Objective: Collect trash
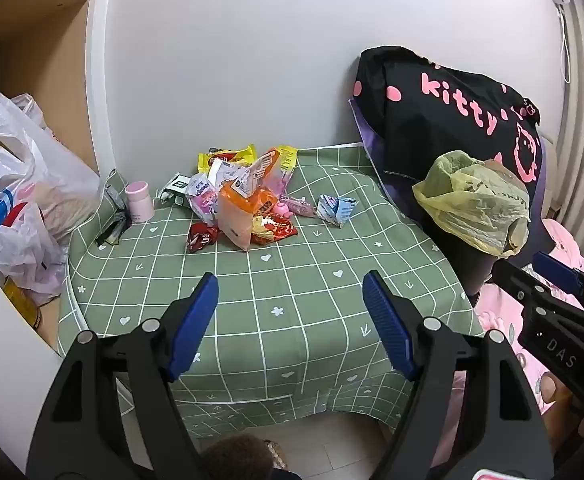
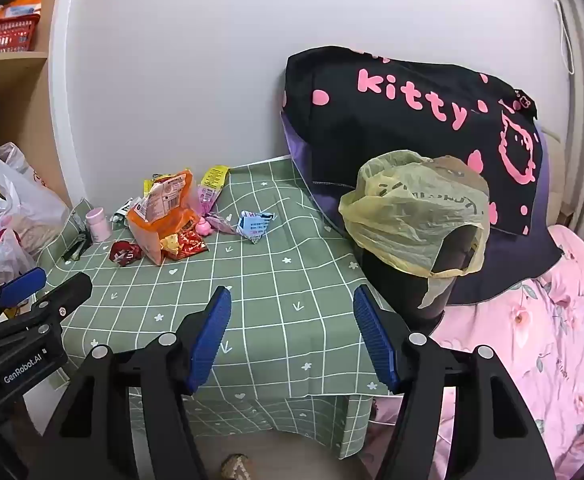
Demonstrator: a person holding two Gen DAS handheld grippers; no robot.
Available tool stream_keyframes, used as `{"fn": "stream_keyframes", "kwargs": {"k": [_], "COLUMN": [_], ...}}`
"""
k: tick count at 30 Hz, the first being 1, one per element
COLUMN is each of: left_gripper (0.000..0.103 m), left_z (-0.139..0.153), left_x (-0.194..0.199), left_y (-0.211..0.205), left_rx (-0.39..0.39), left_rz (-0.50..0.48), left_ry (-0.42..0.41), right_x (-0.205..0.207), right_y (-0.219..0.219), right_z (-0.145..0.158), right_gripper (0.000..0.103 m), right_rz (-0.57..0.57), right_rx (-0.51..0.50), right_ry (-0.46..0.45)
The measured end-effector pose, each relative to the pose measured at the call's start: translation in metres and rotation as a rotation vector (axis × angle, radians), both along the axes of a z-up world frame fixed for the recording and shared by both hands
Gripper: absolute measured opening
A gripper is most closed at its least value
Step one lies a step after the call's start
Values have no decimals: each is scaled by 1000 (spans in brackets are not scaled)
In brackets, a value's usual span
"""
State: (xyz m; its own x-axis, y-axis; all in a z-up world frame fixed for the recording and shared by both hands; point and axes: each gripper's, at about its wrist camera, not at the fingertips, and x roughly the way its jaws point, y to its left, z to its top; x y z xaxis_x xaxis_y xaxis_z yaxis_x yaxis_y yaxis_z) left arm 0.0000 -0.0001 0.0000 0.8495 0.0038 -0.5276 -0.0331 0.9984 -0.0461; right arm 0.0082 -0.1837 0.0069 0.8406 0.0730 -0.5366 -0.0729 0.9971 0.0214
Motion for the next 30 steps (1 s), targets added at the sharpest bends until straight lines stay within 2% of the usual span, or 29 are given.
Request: {"fn": "stream_keyframes", "kwargs": {"k": [30], "left_gripper": [71], "left_z": [1], "left_x": [3], "left_y": [7], "left_rx": [13], "left_rz": [22], "left_ry": [-3], "right_x": [3], "right_y": [0], "right_z": [-2], "right_gripper": [60], "right_rz": [-1], "right_rx": [-6], "right_ry": [-9]}}
